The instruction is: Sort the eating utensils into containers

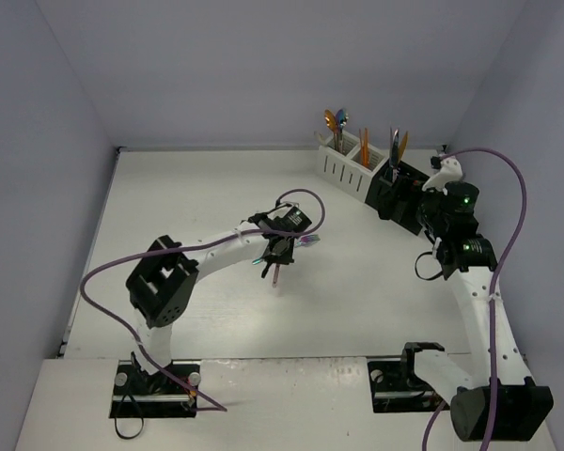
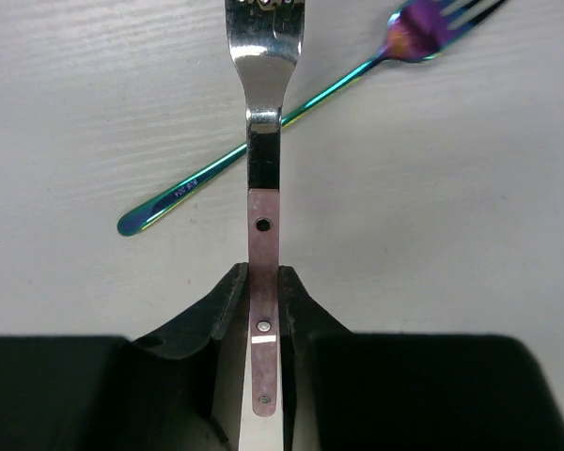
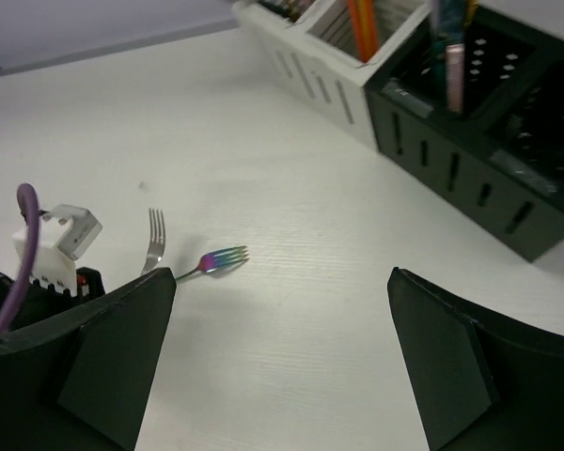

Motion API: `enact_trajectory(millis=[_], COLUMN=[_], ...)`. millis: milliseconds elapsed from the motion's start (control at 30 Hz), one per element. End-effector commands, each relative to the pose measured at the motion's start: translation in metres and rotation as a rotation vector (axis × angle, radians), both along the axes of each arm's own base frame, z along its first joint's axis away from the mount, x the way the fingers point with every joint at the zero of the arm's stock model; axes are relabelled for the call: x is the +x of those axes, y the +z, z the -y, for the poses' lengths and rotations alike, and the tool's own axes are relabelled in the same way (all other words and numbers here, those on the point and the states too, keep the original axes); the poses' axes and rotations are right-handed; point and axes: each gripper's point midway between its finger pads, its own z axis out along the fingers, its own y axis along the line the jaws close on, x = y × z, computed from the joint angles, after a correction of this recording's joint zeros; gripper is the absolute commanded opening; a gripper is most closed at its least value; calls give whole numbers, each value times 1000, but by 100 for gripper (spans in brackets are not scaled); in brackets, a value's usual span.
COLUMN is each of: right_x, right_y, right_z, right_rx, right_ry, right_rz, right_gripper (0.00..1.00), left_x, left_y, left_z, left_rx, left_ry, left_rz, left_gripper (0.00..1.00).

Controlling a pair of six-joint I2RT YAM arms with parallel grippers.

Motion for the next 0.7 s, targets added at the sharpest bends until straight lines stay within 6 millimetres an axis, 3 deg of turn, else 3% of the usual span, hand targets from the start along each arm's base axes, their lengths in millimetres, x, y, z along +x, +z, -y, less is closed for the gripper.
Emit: enact_trajectory(millis=[0, 100, 333, 533, 667], right_x=[5, 7, 9, 17, 23], right_y=[32, 31, 37, 40, 33], right_z=[-50, -71, -135, -165, -173], right_rx=[128, 173, 192, 151, 124], right_ry=[221, 285, 460, 485, 479], right_rz=[41, 3, -38, -23, -32], right_gripper=[94, 94, 93, 92, 86], left_x=[7, 1, -17, -24, -28], left_y=[111, 153, 201, 215, 222], left_z=[18, 29, 46, 49, 48], left_rx=[-148, -266, -373, -393, -403], left_ry=[-161, -251, -463, -518, -531], left_rz=[275, 375, 554, 589, 601], left_gripper=[0, 0, 0, 0, 0])
